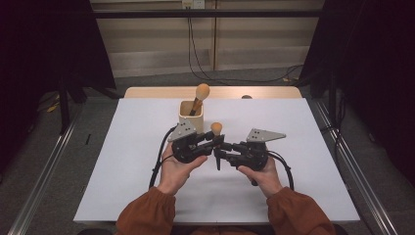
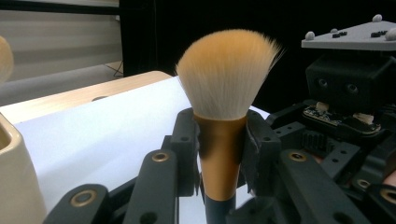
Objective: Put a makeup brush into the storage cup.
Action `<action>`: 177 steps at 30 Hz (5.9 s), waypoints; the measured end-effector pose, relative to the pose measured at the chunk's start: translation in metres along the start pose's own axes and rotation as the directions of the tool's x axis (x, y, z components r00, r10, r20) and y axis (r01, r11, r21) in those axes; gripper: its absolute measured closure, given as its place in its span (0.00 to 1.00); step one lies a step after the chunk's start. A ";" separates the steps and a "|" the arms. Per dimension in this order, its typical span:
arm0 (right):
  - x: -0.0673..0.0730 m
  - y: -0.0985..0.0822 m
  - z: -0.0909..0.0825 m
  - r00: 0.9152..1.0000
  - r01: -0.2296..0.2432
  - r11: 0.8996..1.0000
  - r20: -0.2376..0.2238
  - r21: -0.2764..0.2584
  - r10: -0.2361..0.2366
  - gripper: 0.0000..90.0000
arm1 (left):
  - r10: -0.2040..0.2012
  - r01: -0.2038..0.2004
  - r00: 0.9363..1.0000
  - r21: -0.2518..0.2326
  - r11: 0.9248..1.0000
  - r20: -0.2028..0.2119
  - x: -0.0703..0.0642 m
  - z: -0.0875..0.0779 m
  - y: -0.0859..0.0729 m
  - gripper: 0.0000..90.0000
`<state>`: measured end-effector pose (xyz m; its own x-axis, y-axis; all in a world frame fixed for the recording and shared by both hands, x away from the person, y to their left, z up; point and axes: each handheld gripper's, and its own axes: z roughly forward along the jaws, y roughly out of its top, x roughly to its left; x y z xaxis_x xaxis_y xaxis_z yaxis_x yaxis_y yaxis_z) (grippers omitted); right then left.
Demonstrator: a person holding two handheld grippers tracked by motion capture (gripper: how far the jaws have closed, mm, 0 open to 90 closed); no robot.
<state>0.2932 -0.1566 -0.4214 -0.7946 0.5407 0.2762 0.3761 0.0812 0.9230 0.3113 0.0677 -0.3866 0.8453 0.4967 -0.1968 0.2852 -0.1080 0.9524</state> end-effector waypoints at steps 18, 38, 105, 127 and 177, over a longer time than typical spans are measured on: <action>0.000 0.001 -0.003 0.999 0.013 1.000 0.050 -0.007 -0.013 0.23 | 0.016 -0.016 0.999 -0.009 1.000 -0.038 0.005 -0.007 0.000 0.77; -0.011 0.001 -0.020 0.993 -0.009 1.000 0.121 -0.020 0.011 0.04 | 0.009 -0.009 0.997 -0.008 1.000 -0.071 0.015 -0.022 0.002 0.77; -0.028 -0.064 -0.129 0.843 0.095 0.983 0.539 -0.157 0.004 0.00 | 0.033 -0.045 0.977 -0.053 0.998 -0.210 0.080 -0.076 0.063 0.77; -0.026 -0.065 -0.128 0.855 0.116 0.985 0.517 -0.125 -0.035 0.00 | 0.033 -0.052 0.970 -0.074 0.996 -0.240 0.098 -0.055 0.100 0.77; -0.027 -0.067 -0.129 0.870 0.109 0.987 0.492 -0.119 -0.037 0.00 | 0.029 -0.047 0.959 -0.054 0.997 -0.283 0.136 -0.001 0.065 0.77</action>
<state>0.2279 -0.2843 -0.4562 -0.4702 0.8795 0.0740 0.2276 0.0399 0.9729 0.4444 0.1289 -0.3508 0.6910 0.7166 -0.0947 0.2208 -0.0845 0.9717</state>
